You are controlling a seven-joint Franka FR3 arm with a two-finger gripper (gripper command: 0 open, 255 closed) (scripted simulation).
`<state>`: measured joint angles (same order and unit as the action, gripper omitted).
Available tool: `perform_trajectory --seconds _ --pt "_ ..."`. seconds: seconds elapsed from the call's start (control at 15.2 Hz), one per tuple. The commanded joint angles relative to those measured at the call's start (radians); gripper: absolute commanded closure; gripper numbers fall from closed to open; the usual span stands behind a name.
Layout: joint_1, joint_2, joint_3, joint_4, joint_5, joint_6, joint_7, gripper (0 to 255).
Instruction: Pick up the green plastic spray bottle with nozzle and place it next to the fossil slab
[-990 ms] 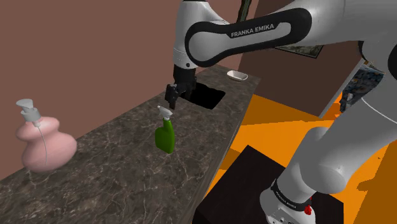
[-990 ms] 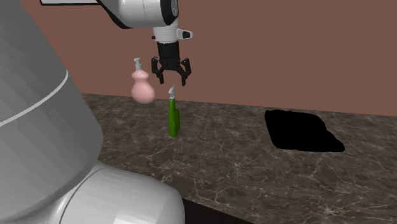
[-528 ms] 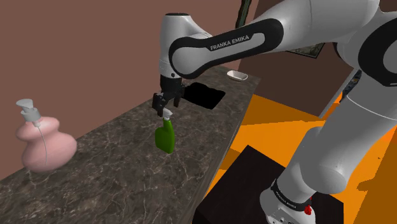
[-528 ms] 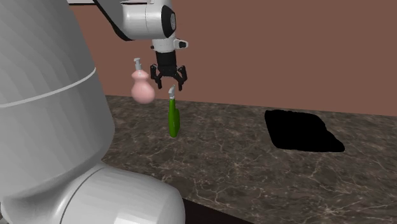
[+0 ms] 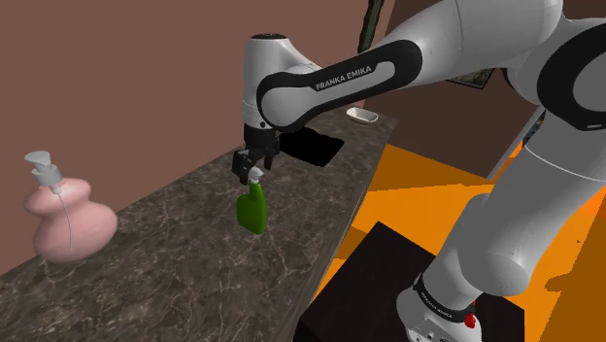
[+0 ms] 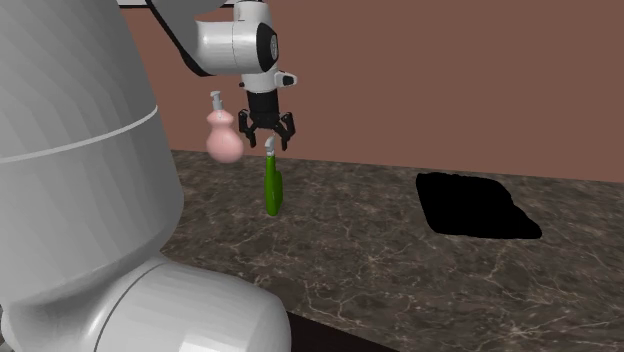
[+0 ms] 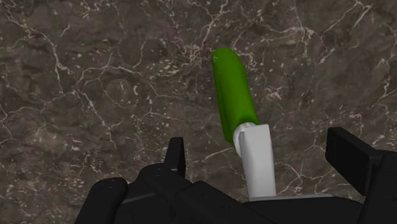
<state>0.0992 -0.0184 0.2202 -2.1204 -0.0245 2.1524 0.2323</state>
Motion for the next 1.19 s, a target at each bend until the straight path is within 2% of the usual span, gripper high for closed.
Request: perform_trajectory --seconds 0.0,0.13,0.2,0.79,1.12 --pt "0.000 0.000 0.000 -0.001 0.000 0.001 0.000 0" --pt "0.000 0.000 0.000 0.000 0.000 0.001 0.000 0" --pt "0.000 0.000 0.000 0.000 0.000 0.001 0.000 255" --pt "0.000 0.000 0.000 -0.001 0.000 0.001 0.000 255" --pt "0.000 -0.023 -0.001 0.042 0.007 -0.065 -0.006 255"
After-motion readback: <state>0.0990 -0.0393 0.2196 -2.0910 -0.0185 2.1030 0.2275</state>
